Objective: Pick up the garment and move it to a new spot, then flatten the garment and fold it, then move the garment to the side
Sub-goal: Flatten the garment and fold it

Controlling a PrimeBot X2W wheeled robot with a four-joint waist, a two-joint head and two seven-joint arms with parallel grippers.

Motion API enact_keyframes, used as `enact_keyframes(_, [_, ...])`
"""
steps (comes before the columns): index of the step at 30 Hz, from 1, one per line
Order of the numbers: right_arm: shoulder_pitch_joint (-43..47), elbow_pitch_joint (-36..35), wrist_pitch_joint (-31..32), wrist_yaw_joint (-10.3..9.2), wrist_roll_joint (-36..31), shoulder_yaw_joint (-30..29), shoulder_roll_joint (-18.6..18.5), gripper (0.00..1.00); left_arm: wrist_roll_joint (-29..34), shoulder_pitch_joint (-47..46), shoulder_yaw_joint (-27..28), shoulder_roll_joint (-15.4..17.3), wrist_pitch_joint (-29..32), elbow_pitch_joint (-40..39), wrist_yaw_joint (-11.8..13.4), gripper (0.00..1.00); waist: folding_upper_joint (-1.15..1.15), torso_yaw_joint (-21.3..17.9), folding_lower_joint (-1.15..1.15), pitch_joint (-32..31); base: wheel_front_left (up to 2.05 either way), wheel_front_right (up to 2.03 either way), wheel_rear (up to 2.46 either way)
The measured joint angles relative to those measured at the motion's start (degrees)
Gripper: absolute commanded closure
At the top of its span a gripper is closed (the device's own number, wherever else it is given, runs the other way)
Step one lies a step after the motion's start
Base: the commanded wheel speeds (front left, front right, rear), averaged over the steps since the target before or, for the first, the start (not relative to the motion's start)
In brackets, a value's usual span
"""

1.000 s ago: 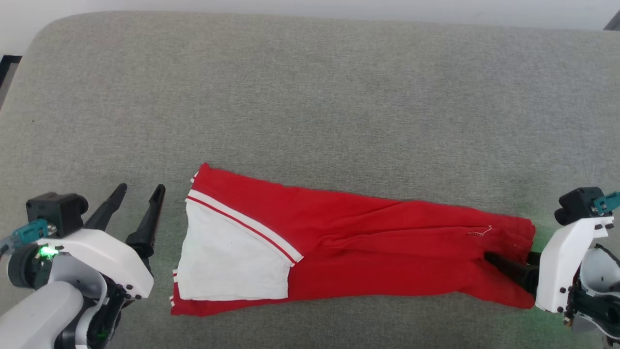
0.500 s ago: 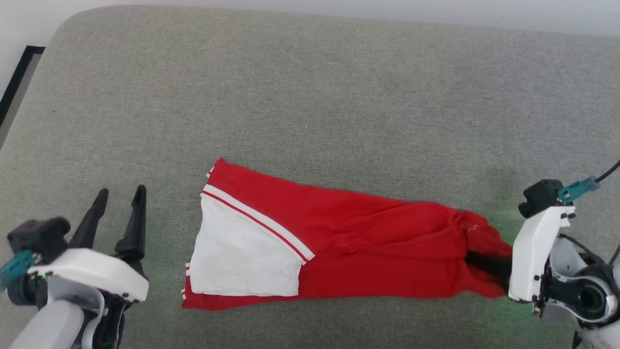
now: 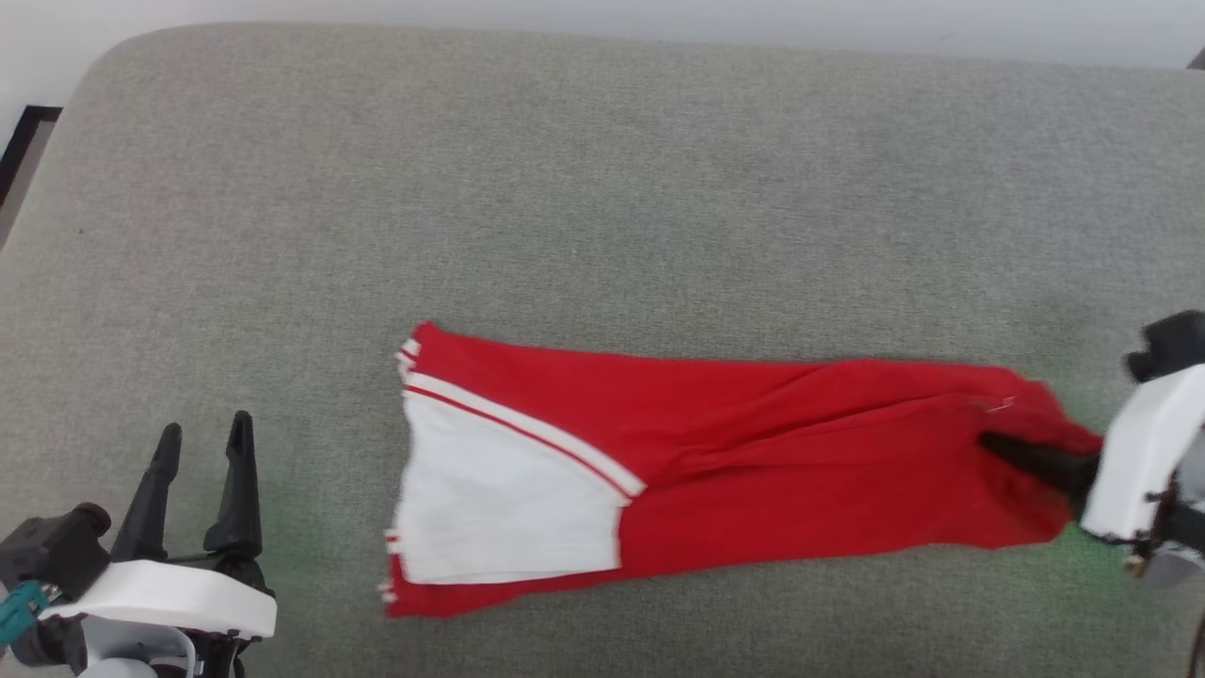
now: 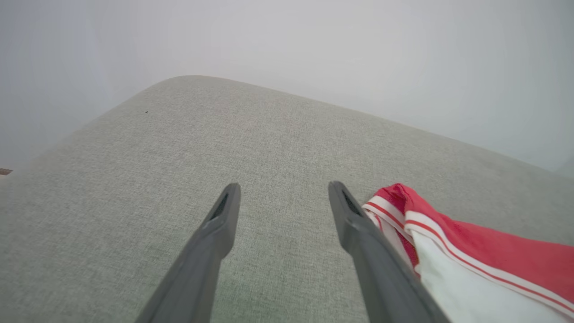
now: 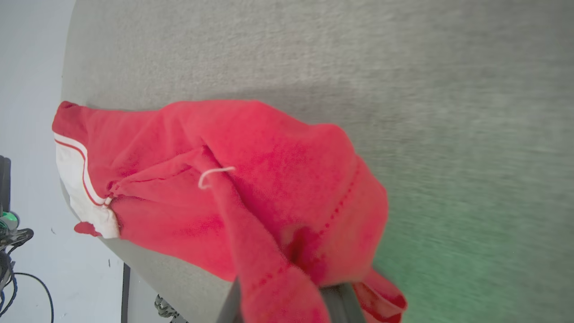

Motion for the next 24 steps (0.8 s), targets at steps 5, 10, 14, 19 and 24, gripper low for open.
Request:
enact_keyframes(5, [-0.63, 2.33, -0.63, 0.0, 0.3, -4.08, -2.91, 1.0, 4.05, 0.85, 4.22, -4.36, 0.0, -0.48, -2.24, 0.0, 0.0, -0.98, 0.0, 0.05, 0.0, 0.0, 0.0])
enact_keyframes(10, [-2.44, 6.39, -1.21, 0.0, -0.92, -7.75, -6.92, 1.0, 6.41, 0.93, 6.14, -6.72, 0.0, -0.79, -2.8, 0.0, 0.0, -2.24, 0.0, 0.29, 0.0, 0.0, 0.0])
enact_keyframes(14, [-4.07, 10.98, -1.65, 0.01, -2.55, -9.91, -9.87, 1.0, 6.8, 0.52, 4.9, -7.22, 0.0, -2.12, -2.91, 0.0, 0.0, -3.06, 0.0, 0.62, 0.0, 0.0, 0.0])
enact_keyframes(19, [-6.37, 15.79, -4.14, 0.01, -5.34, -11.46, -12.77, 1.0, 6.51, 0.28, 4.52, -7.16, 0.0, -3.27, -2.96, 0.0, 0.0, -4.11, 0.0, 1.29, 0.0, 0.0, 0.0])
enact_keyframes(24, [-7.69, 17.15, -4.67, 0.01, -5.66, -10.7, -13.1, 1.0, 6.3, -0.14, 4.08, -7.0, -0.02, -4.1, -2.96, 0.0, 0.0, -5.1, 0.0, 1.73, 0.0, 0.0, 0.0])
